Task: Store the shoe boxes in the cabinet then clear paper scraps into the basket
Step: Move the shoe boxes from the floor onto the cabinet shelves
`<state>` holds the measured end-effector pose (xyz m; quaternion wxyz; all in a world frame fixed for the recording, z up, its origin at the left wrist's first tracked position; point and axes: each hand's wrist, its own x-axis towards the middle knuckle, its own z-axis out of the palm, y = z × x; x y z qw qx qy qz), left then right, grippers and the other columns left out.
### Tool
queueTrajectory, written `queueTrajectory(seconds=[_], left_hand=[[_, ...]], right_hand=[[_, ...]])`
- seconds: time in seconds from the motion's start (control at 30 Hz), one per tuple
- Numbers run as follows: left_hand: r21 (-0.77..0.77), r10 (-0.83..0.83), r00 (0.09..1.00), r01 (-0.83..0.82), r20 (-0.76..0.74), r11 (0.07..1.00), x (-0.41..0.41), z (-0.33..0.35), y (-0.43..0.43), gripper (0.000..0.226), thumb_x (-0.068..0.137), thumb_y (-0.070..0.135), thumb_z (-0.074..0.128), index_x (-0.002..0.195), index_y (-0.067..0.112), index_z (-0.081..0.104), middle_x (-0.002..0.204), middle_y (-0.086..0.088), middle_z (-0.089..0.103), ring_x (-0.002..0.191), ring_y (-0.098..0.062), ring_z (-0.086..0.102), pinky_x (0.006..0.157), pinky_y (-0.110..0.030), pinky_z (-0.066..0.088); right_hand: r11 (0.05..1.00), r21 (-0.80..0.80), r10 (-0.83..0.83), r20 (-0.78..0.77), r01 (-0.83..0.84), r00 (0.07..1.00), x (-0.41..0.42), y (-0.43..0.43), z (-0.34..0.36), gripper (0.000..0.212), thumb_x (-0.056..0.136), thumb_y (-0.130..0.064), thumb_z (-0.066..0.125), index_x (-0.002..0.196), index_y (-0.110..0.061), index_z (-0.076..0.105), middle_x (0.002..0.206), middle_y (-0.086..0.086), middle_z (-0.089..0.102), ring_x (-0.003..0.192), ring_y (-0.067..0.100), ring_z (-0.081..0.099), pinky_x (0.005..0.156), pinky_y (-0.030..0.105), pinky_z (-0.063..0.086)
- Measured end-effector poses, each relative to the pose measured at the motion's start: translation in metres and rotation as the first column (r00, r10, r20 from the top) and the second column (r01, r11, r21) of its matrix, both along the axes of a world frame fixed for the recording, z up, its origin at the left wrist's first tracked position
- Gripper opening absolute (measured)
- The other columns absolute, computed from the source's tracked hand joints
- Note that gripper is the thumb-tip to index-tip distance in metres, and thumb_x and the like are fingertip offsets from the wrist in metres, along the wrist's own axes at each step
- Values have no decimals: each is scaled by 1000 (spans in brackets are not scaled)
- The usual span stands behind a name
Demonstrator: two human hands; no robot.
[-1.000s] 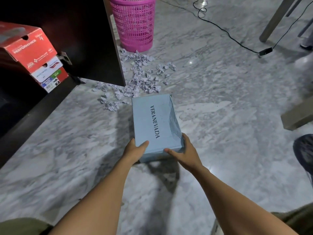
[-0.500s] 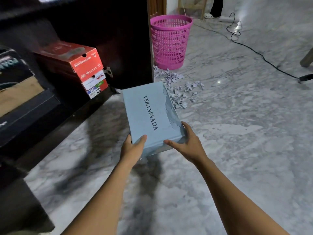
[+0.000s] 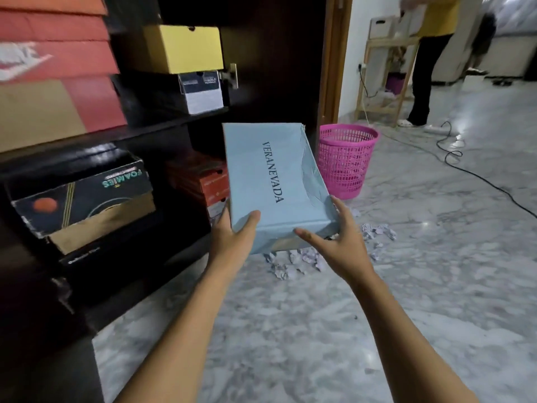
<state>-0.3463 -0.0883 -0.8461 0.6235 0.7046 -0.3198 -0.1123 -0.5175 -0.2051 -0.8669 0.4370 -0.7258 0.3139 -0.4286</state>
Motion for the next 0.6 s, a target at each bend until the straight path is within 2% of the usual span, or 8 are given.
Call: queueTrajectory(seconds=[0.03, 0.1, 0.2, 0.27, 0.33, 0.47, 0.53, 0.6], left_hand=[[-29, 2, 1000, -1, 28, 1000, 1, 15, -2, 39, 77, 44, 64, 115, 34, 63, 111, 9, 67, 105, -11, 63, 97, -38, 50], [-94, 19, 996, -10, 91, 996, 6, 44, -6, 46, 74, 49, 60, 116, 32, 63, 107, 11, 66, 105, -13, 62, 97, -41, 50], [-119, 60, 980, -37, 192, 992, 17, 90, -10, 65, 69, 62, 55, 131, 42, 52, 112, 6, 56, 115, -19, 53, 103, -42, 44], [-116, 73, 968, -46, 238, 992, 28, 123, -10, 72, 69, 66, 53, 138, 47, 44, 117, 0, 50, 117, -18, 49, 102, -34, 39], [-123, 81, 959, -49, 270, 991, 39, 154, -14, 69, 77, 62, 57, 142, 47, 38, 116, -2, 45, 111, -16, 47, 94, -27, 35], [-239, 57, 954, 16, 295, 971, 70, 211, -29, 62, 77, 60, 59, 136, 54, 40, 121, 1, 54, 107, -11, 57, 90, -32, 51], [-268, 33, 962, 43, 272, 963, 87, 239, -39, 57, 79, 57, 60, 133, 54, 43, 122, 7, 59, 105, -8, 61, 81, -24, 53], [-294, 45, 971, 27, 235, 955, 103, 268, -48, 60, 74, 61, 60, 131, 52, 45, 124, 6, 59, 106, -9, 61, 83, -25, 51]], right_hand=[[1000, -19, 5, 15, -5, 1000, 4, -6, 15, 102, 64, -45, 88, 149, -24, 36, 137, -12, 49, 118, -3, 51, 99, 15, 45], [998, -60, 26, 44, -24, 999, 12, -17, 45, 105, 61, -53, 88, 148, -26, 37, 140, -8, 51, 120, 5, 55, 101, 24, 49], [993, -108, 57, 92, -47, 994, 29, -31, 90, 110, 57, -65, 86, 148, -29, 36, 141, -9, 49, 124, 10, 55, 102, 37, 52], [988, -146, 66, 140, -46, 988, 42, -36, 120, 111, 56, -67, 84, 148, -28, 36, 139, -12, 48, 124, 10, 55, 102, 39, 52], [982, -186, 66, 168, -34, 984, 56, -40, 149, 107, 60, -64, 82, 149, -27, 36, 136, -14, 47, 123, 10, 54, 103, 38, 51], [967, -249, 99, 192, -50, 976, 91, -55, 204, 102, 64, -67, 80, 148, -31, 36, 128, -20, 47, 121, 15, 57, 95, 41, 56], [956, -288, 106, 178, -51, 978, 108, -63, 234, 96, 69, -64, 78, 148, -31, 35, 131, -14, 45, 120, 16, 56, 92, 35, 57], [943, -331, 92, 169, -32, 981, 125, -71, 268, 89, 75, -56, 76, 149, -29, 35, 128, -13, 45, 116, 13, 57, 82, 15, 56]])
